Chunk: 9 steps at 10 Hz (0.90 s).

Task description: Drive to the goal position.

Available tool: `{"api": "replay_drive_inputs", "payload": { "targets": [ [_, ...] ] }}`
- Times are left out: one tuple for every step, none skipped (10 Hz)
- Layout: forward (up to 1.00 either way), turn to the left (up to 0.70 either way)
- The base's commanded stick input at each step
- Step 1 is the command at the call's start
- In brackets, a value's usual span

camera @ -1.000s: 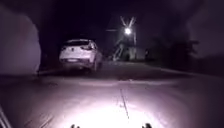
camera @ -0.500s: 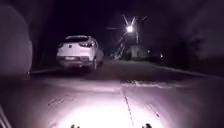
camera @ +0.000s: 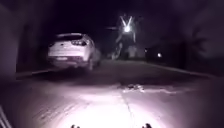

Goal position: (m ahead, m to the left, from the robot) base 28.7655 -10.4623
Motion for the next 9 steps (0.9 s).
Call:
{"api": "replay_drive_inputs", "payload": {
  "targets": [
    [0.85,0.00],
    [0.85,0.00],
    [0.85,0.00],
    [0.85,0.00],
    [0.85,0.00],
    [0.85,-0.08],
    [0.85,-0.09],
    [0.85,-0.01],
    [0.85,-0.16]
  ]
}}
